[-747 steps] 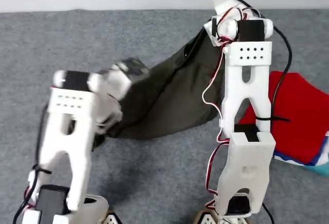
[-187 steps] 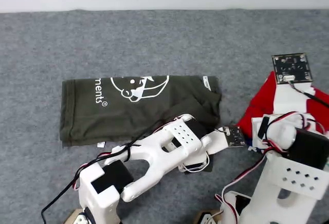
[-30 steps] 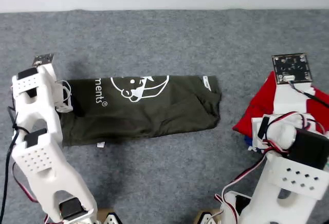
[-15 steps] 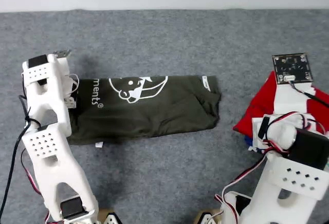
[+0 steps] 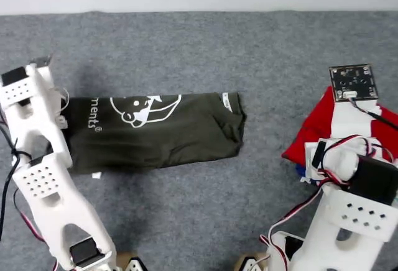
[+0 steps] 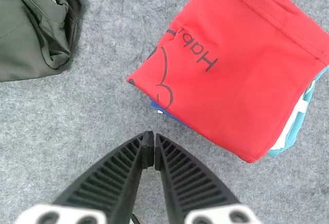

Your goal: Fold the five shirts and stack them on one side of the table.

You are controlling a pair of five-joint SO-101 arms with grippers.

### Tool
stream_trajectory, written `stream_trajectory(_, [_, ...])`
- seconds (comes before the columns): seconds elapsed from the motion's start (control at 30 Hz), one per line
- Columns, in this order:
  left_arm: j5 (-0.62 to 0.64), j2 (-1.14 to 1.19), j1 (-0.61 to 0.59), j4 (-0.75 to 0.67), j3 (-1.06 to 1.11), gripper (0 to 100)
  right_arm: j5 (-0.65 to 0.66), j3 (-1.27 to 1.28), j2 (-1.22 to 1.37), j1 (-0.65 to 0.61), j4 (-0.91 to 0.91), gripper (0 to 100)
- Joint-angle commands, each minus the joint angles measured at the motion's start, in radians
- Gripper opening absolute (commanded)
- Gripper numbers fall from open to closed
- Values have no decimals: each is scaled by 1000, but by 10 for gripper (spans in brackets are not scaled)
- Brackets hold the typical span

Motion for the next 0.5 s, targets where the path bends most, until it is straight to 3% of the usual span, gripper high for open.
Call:
stream_trajectory(0.0, [-11, -140, 84, 26, 31, 4, -3, -6, -24, 10, 33, 9])
stream_trajectory(0.23, [14, -365, 333, 25, 259, 4, -3, -6, -21, 10, 30, 9])
stream_trajectory(0.47, [118, -502, 560, 25, 305, 4, -3, -5, -19, 10, 30, 9])
